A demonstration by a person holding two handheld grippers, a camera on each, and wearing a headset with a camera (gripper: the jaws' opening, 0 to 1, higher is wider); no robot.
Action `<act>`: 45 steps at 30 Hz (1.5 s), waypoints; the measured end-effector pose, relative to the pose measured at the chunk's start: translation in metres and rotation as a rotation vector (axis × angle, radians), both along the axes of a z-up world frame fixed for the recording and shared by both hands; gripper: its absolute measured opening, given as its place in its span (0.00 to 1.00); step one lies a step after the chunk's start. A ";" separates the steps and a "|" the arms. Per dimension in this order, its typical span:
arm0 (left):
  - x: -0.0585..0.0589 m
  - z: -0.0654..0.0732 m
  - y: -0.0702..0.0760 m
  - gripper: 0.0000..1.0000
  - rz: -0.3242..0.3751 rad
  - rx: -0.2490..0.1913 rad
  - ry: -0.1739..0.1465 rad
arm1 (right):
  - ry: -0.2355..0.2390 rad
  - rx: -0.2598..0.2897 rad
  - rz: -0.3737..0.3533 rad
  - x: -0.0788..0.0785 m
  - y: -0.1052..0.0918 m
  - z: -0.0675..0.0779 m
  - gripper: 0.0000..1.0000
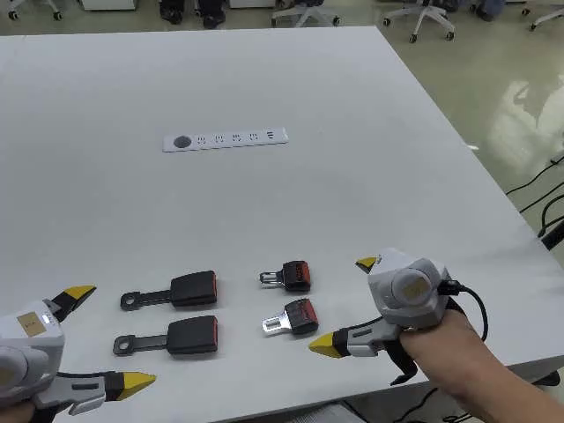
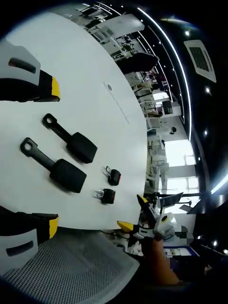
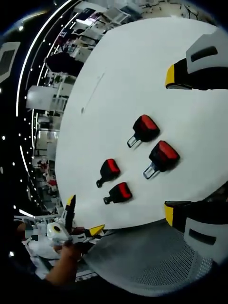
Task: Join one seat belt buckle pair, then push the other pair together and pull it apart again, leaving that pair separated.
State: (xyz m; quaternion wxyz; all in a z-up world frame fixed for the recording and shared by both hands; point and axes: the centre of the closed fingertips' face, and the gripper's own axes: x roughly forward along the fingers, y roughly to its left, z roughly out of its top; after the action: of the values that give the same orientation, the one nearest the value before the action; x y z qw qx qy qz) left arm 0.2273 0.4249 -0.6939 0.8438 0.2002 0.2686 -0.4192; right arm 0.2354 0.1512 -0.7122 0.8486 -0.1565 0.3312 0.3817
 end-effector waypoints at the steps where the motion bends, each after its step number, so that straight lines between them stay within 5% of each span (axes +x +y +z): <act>1: -0.001 -0.002 0.000 0.99 -0.002 0.011 0.003 | 0.001 -0.001 0.000 0.000 0.000 0.000 0.99; 7: -0.002 -0.002 -0.003 1.00 0.008 0.011 0.006 | -0.007 -0.007 0.003 -0.001 0.001 0.004 0.99; 13: -0.004 -0.009 0.001 0.99 -0.031 0.090 0.016 | -0.004 -0.009 0.000 -0.003 0.000 0.006 0.99; 45: -0.011 -0.014 0.005 1.00 -0.021 0.112 0.046 | 0.008 -0.034 0.012 -0.007 0.000 -0.001 0.99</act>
State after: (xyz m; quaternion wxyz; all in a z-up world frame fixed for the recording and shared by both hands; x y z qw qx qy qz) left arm 0.2164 0.4297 -0.7075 0.8205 0.2403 0.3088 -0.4167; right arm 0.2285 0.1512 -0.7132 0.8422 -0.1715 0.3401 0.3817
